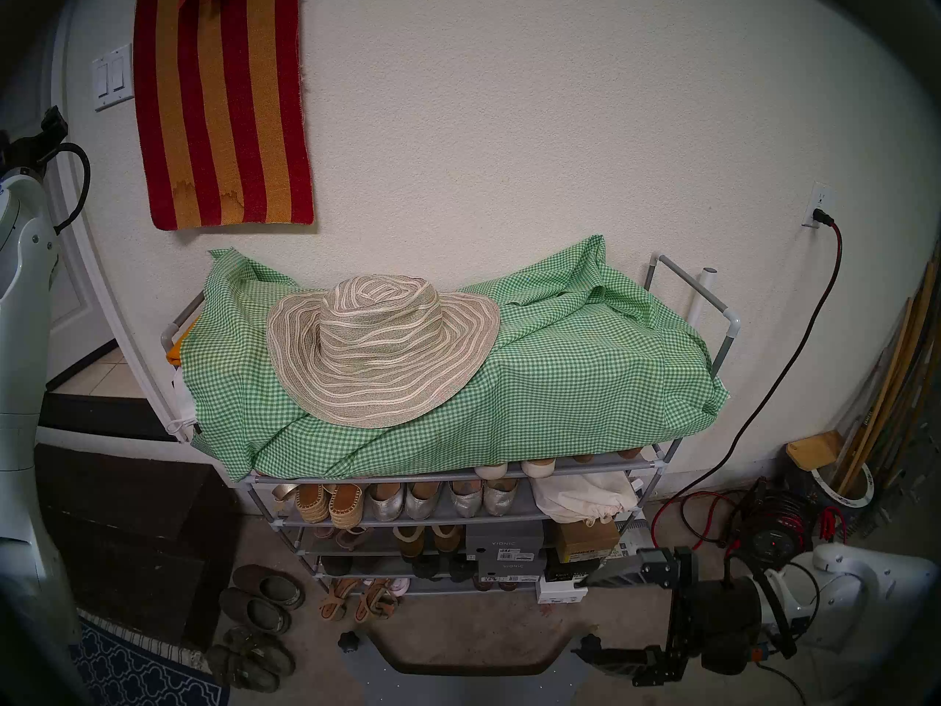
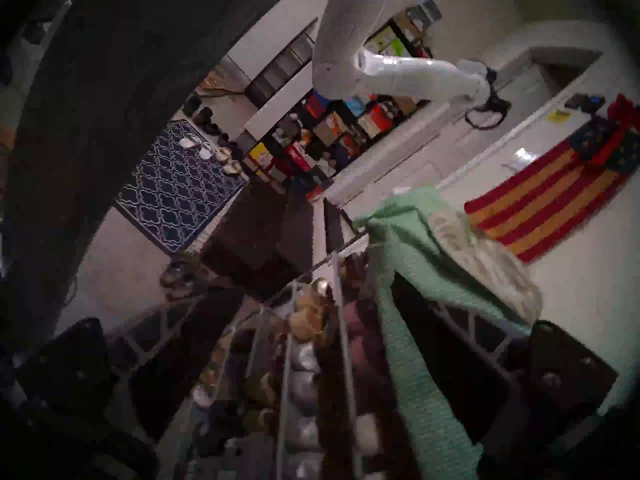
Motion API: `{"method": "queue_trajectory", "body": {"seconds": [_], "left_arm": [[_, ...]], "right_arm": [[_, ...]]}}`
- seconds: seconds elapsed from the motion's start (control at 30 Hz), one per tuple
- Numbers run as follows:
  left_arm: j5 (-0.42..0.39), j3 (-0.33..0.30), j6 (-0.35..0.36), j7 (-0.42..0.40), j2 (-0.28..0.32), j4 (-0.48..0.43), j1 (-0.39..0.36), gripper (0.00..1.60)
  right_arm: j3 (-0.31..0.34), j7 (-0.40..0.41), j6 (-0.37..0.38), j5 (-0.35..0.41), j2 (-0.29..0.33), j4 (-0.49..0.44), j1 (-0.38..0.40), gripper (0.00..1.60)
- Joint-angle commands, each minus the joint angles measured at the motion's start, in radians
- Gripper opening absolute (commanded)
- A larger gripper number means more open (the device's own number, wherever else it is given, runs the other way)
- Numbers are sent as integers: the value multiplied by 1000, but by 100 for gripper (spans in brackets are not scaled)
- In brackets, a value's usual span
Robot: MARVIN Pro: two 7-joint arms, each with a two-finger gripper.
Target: Lift the object off the cloth, cover the shoe rack with the cloth, put the object back
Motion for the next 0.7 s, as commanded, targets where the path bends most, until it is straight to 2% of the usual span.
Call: {"method": "queue_trajectory", "body": {"seconds": [0.0, 0.1, 0.17, 0.23, 0.27, 0.33, 0.43, 0.47, 0.5, 0.53, 0.57, 0.67], "left_arm": [[1, 0, 0, 0, 1, 0, -1, 160], [1, 0, 0, 0, 2, -1, 0, 160], [1, 0, 0, 0, 2, -1, 0, 160], [1, 0, 0, 0, 2, -1, 0, 160], [1, 0, 0, 0, 2, -1, 0, 160], [0, 0, 0, 0, 2, -1, 0, 160], [0, 0, 0, 0, 2, -1, 0, 160], [0, 0, 0, 0, 2, -1, 0, 160], [0, 0, 0, 1, 2, -1, 0, 160], [0, 0, 0, 1, 2, -1, 0, 160], [0, 0, 0, 1, 2, -1, 0, 160], [0, 0, 0, 1, 2, -1, 0, 160]], "right_arm": [[54, -56, 35, -4, 34, -113, 110, 160], [102, -85, 70, -4, 59, -171, 152, 160], [110, -88, 111, -10, 71, -218, 198, 160], [146, -108, 126, -9, 94, -228, 193, 160], [140, -107, 140, -12, 100, -239, 237, 160], [157, -119, 156, -9, 112, -239, 234, 160], [203, -158, 200, 12, 144, -239, 276, 160], [203, -158, 200, 12, 144, -239, 276, 160], [203, -166, 215, 21, 154, -239, 309, 160], [228, -180, 227, 27, 164, -239, 287, 160], [217, -182, 247, 34, 171, -239, 335, 160], [219, -191, 270, 40, 180, -239, 341, 160]]}}
